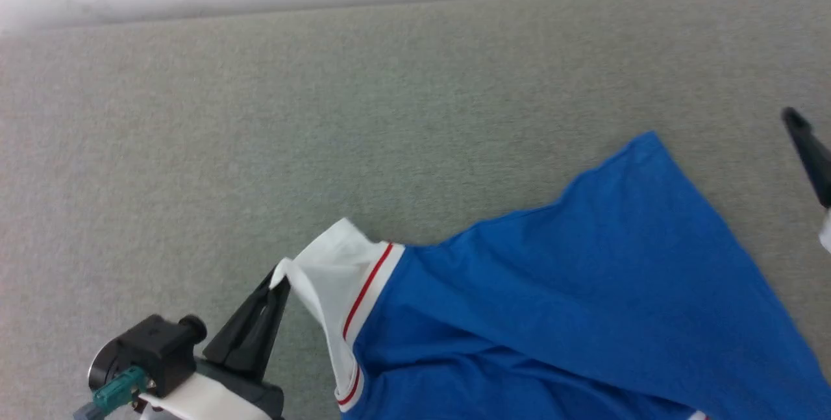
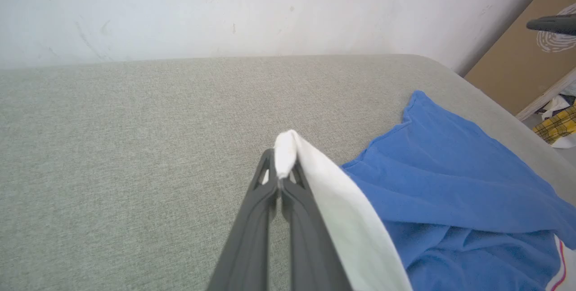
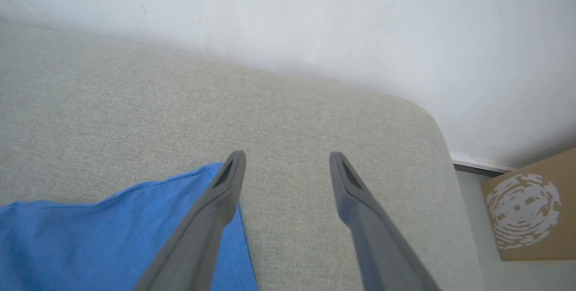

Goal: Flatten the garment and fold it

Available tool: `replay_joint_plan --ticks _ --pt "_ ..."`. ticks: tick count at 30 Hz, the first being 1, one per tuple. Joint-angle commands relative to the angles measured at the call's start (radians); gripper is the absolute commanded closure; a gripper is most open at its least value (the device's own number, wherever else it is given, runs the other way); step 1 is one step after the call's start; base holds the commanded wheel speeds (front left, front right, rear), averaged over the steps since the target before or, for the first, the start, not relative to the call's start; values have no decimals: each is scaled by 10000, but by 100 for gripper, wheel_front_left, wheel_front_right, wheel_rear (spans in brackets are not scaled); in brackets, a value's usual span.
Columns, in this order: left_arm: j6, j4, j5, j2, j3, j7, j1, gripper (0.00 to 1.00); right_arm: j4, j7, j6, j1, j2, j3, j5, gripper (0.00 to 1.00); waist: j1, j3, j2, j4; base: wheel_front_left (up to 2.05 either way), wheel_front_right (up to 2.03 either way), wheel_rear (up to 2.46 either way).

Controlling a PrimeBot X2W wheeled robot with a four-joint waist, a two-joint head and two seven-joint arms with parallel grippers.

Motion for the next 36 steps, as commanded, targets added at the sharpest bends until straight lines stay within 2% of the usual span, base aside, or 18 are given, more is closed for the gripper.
replay_joint_plan --ticks 1,6,15,17,20,23,26,31,36 --pt "-62 -26 102 -85 -53 -78 -195 100 312 230 -9 -314 21 246 -8 0 -2 685 0 668 0 0 0" --pt "-253 113 209 -418 -347 -82 -700 100 1984 1076 -9 -1374 -256 1324 -93 0 -2 1219 0 1420 0 0 0" --pt "-384 449 241 -686 -539 -202 -1009 100 3582 1470 -9 -1210 -643 2142 24 0 -2 1595 0 2064 0 0 0" --pt "-377 485 242 -688 -548 -210 -1006 100 3830 1794 -9 -1069 -606 2167 203 100 -2 1591 0 2082 0 0 0" --pt "-336 483 227 -669 -531 -190 -989 100 3902 2201 -9 -943 -670 2202 294 100 -2 1584 0 2027 0 0 0" --pt "-357 531 230 -617 -521 -156 -1045 100 3862 1942 -9 -926 -555 2013 143 100 -2 1436 0 1863 0 0 0" --pt "-487 649 331 -583 -526 -206 -1314 100 3770 1156 -9 -971 -140 1740 134 100 -2 1088 0 1632 0 0 0" --pt "-896 1157 722 -404 -413 -198 -2535 100 3405 -658 -9 -1634 1106 810 354 100 -2 125 0 1042 0 0 0" --pt "-1380 1913 860 -258 -142 -211 -3918 100 3220 -1610 -9 -2552 1478 540 44 100 -2 -819 0 485 0 0 0"
